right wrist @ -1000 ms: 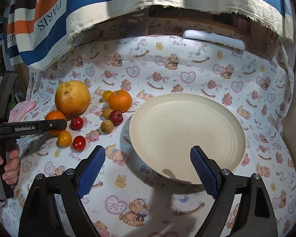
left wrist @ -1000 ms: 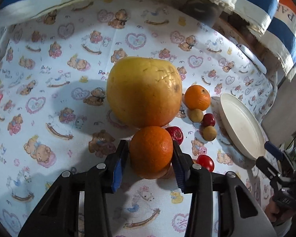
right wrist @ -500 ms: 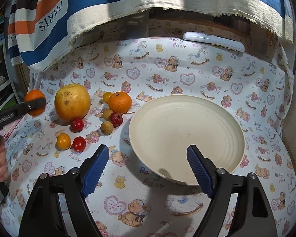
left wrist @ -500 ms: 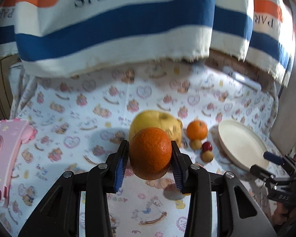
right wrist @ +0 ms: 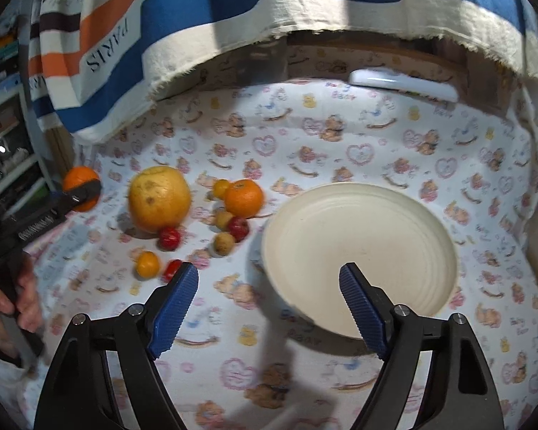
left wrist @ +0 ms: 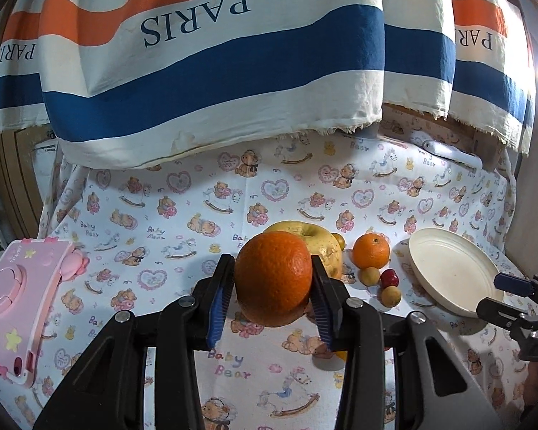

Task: Organize fruits
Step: 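Grasp a red cherry tomato with the right tool while the left tool lifts the orange, then carry the orange and the tomato over the white plate with both tools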

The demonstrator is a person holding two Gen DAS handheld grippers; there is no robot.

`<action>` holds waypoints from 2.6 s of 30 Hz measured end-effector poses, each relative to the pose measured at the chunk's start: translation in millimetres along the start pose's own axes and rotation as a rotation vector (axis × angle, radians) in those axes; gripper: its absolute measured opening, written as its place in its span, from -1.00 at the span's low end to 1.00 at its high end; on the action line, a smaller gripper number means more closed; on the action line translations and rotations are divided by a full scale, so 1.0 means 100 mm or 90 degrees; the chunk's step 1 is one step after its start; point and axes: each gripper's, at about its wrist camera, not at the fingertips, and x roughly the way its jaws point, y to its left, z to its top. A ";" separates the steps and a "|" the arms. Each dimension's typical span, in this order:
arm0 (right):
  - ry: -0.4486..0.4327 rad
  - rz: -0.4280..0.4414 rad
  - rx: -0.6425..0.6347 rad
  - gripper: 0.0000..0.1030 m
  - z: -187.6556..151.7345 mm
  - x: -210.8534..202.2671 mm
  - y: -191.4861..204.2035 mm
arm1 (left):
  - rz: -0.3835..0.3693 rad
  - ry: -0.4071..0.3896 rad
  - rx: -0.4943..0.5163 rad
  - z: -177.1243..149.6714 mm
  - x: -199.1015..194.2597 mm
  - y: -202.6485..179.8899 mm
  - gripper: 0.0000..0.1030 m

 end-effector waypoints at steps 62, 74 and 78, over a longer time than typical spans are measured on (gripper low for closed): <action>-0.219 -0.122 0.011 -0.56 0.24 -0.58 -0.53 | -0.070 -0.109 0.040 0.24 -0.60 -0.49 -0.22; -0.205 -0.112 0.027 -0.56 0.28 -0.67 -0.67 | -0.219 0.064 0.090 0.54 0.15 -1.51 -0.22; -0.161 -0.126 0.049 -0.55 0.27 -0.49 -0.86 | -0.217 0.093 0.124 0.41 0.41 -1.79 -0.22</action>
